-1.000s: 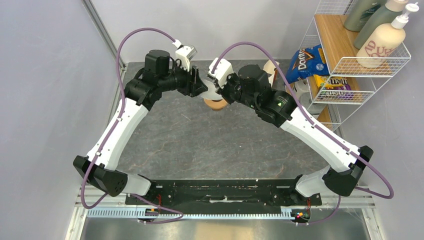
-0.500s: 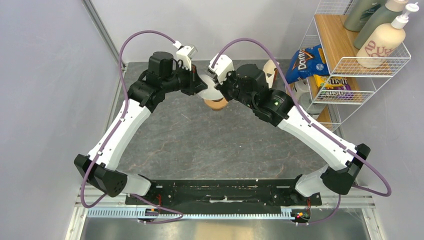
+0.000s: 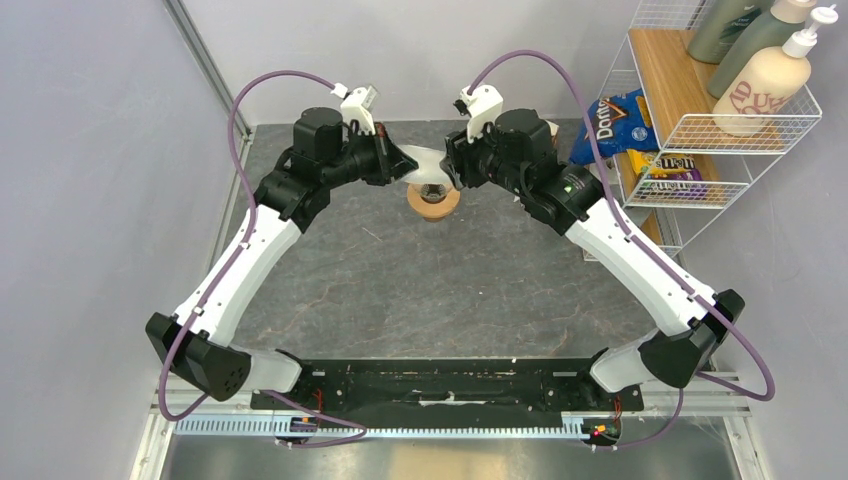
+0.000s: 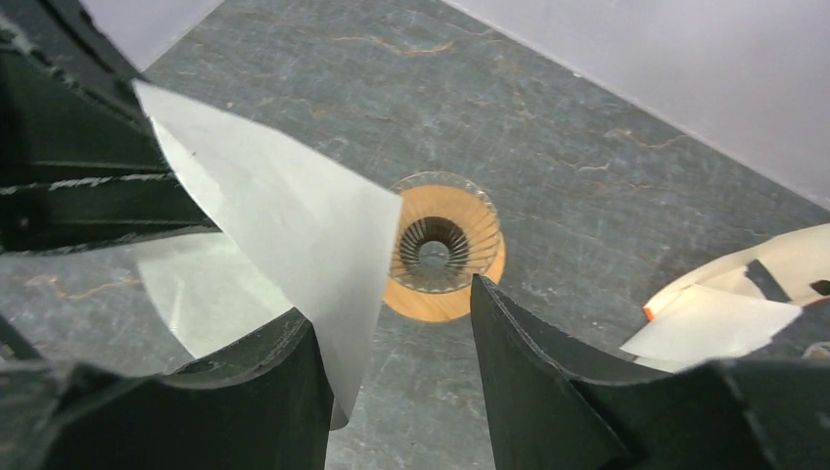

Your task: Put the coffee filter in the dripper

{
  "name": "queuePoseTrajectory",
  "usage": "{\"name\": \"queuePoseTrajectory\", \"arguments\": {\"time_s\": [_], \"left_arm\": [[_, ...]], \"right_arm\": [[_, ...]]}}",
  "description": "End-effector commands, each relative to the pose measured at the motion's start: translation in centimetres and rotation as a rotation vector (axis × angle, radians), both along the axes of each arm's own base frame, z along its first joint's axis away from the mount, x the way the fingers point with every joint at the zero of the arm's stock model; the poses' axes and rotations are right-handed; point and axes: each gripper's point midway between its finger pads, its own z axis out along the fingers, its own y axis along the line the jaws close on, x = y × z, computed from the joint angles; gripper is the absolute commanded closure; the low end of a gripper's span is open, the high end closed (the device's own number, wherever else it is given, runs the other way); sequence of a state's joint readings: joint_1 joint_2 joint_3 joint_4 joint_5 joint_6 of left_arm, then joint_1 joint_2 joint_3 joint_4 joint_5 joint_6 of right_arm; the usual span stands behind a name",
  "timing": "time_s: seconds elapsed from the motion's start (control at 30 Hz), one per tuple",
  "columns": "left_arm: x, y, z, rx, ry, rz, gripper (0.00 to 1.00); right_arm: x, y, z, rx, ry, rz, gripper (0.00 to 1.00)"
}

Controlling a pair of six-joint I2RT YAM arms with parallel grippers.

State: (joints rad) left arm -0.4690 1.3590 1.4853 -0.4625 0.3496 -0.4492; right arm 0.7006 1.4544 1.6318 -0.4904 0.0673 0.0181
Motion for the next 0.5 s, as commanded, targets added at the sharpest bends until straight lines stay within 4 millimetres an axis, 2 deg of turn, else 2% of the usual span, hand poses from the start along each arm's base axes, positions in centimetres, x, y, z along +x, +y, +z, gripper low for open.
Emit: {"name": "queuePoseTrajectory", "arguments": {"time_s": [0.0,0.1,0.23,0.47], "left_arm": [[0.2,-0.7,3.1,-0.101,-0.058,0.007,0.98],[0.2,-0.8,3.3,-0.106,-0.074,0.007,0.98],[-0.2,-1.5,3.4,-0.11,-0.087,-0.012,0.98],[-0.5,-1.9,3.7,-0.109,-0.105,-0.011,0.98]], "right_arm": [[-1.3,0.9,2.9,0.102,0.0,0.047,0.43],[-1.2,1.1,2.6,0.106,0.02,0.043,0.43],[-1.2,1.8,2.4,0.116,0.04,0.065,0.5],[-0.3,1.7,2.7,0.112,0.031,0.028,0.77]]}}
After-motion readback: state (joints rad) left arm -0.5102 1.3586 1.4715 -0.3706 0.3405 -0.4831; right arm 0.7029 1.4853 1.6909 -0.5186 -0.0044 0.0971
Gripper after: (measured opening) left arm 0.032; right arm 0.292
